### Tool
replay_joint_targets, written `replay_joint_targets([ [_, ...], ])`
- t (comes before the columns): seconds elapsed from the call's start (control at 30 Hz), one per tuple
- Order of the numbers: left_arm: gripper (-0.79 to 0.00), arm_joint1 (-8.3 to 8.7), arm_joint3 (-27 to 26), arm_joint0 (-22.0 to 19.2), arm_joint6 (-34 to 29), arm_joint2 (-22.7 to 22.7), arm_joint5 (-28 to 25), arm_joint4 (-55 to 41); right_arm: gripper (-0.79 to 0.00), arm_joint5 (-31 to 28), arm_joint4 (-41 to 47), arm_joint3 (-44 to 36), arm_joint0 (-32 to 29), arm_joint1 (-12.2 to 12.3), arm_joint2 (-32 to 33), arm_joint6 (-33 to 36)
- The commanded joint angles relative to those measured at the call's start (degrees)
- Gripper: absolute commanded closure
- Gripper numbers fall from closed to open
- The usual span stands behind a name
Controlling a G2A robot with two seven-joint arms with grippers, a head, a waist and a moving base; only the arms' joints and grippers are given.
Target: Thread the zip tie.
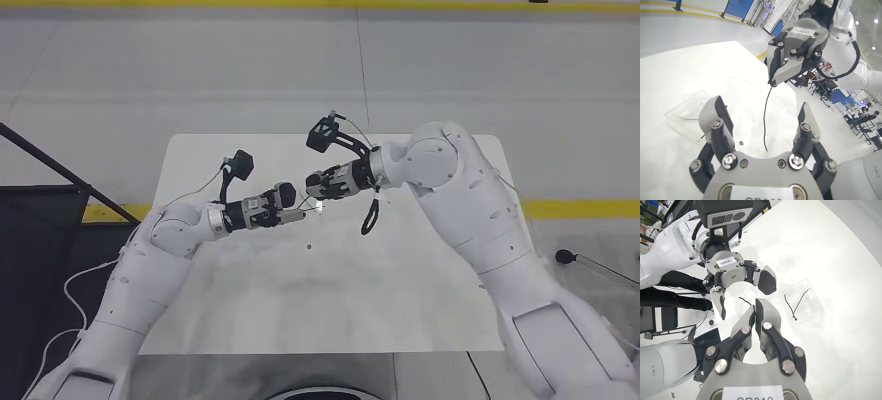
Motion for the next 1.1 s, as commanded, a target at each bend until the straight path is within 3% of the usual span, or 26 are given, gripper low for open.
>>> replay_joint_targets([
  [0.0, -0.320, -0.05, 0.56, -0.51, 0.03, 0.48, 0.02, -0.35, 0.000, 0.01, -0.09, 0.40, 0.30, -0.05, -0.36, 0.04],
  [0.3, -0.240, -0.26, 2.88, -2.62, -2.05, 3.06, -0.44, -2.96, 0.000, -0.63, 0.44, 2.02, 1.22, -0.19, -1.48, -0.59],
  [0.4, -0.154, -0.28, 3.71, -3.18, -2.57, 3.70, -0.75, -3.66, 0.000, -0.94, 0.45, 2.42, 1.33, -0.22, -1.88, -0.90],
  [0.67, -0.102, -0.24, 4.92, -4.05, -2.40, 4.65, -1.34, -4.21, 0.000, -1.47, 0.68, 3.12, 1.71, -0.32, -2.87, -1.24],
  [0.9, -0.157, -0.28, 5.27, -4.45, -2.33, 5.74, -1.52, -4.69, 0.000, -1.83, 0.93, 3.52, 1.84, -0.32, -3.37, -1.94],
  [1.07, -0.129, -0.27, 5.56, -4.72, -1.92, 6.23, -1.89, -4.89, 0.000, -1.88, 1.16, 3.67, 1.98, -0.30, -3.69, -1.94],
])
